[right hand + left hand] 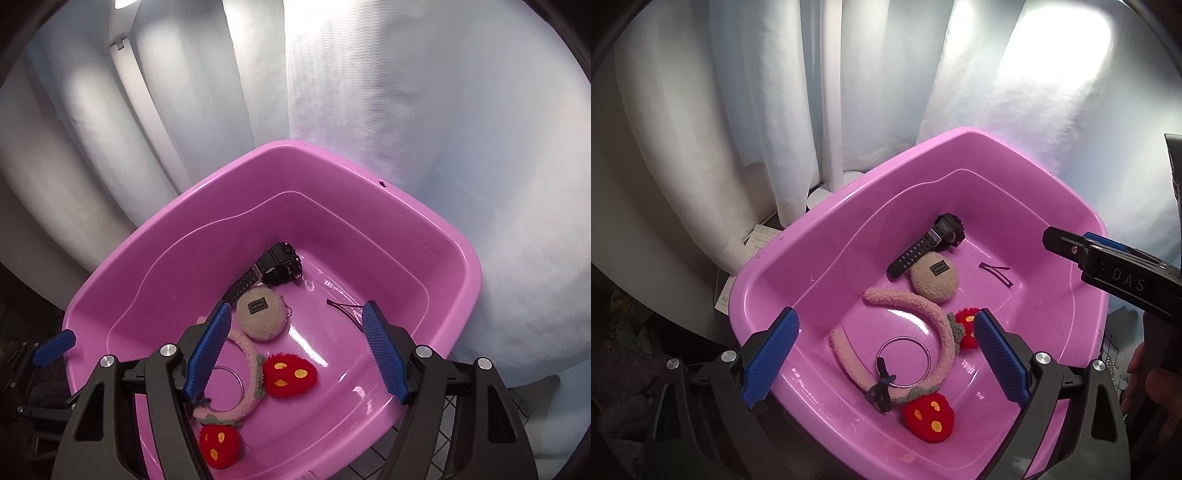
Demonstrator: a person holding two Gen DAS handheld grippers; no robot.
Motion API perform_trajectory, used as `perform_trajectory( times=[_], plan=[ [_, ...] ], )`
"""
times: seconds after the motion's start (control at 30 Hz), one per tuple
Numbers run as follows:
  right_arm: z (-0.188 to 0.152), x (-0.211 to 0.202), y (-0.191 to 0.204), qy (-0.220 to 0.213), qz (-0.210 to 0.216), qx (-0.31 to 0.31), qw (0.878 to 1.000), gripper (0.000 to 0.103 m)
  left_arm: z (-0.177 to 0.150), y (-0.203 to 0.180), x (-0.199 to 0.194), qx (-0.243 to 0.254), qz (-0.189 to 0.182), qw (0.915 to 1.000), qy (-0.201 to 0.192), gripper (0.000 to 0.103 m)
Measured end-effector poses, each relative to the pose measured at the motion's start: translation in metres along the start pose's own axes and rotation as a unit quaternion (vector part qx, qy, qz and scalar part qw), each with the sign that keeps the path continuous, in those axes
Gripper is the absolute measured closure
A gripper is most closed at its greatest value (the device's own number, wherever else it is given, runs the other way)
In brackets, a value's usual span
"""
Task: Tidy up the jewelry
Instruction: 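Move both tools back over the table toward the black keychain and scrunchie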
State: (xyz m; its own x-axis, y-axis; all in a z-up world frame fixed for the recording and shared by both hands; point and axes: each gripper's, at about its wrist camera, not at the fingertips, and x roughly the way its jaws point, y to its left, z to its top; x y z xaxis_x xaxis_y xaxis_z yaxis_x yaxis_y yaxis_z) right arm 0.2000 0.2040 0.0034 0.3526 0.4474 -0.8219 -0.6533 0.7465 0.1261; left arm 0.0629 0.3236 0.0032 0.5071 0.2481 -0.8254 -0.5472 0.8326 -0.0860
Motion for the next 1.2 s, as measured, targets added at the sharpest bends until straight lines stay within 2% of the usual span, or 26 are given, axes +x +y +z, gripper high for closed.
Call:
perform_trajectory(
  times=[0.27,0.53,0.7,0.83,1.0,1.2],
  plan=[
    [-0.026,-0.038,-0.008,-0.026,0.016,0.024,0.999,0.033,-0.007,-0.008,-0.016,0.011,0.005,0.9998,-0.014,0.007],
    [-0.081,-0.086,-0.039,-0.06,0.023,0.067,0.996,0.032,-0.024,-0.033,-0.038,0.034,0.005,0.9989,-0.033,0.006],
    [-0.131,-0.116,-0.064,-0.079,0.023,0.081,0.993,0.032,-0.043,-0.059,-0.056,0.053,0.015,0.997,-0.055,0.006],
    [-0.179,-0.141,-0.092,-0.083,0.016,0.095,0.992,0.032,-0.063,-0.082,-0.075,0.045,-0.013,0.9965,-0.069,0.006],
    [-0.249,-0.171,-0.148,-0.08,-0.011,0.125,0.989,0.032,-0.097,-0.124,-0.095,0.056,-0.026,0.9948,-0.081,0.006],
    [-0.327,-0.196,-0.215,-0.056,-0.044,0.164,0.984,0.032,-0.148,-0.178,-0.101,0.088,-0.041,0.9929,-0.07,0.006]
  ],
)
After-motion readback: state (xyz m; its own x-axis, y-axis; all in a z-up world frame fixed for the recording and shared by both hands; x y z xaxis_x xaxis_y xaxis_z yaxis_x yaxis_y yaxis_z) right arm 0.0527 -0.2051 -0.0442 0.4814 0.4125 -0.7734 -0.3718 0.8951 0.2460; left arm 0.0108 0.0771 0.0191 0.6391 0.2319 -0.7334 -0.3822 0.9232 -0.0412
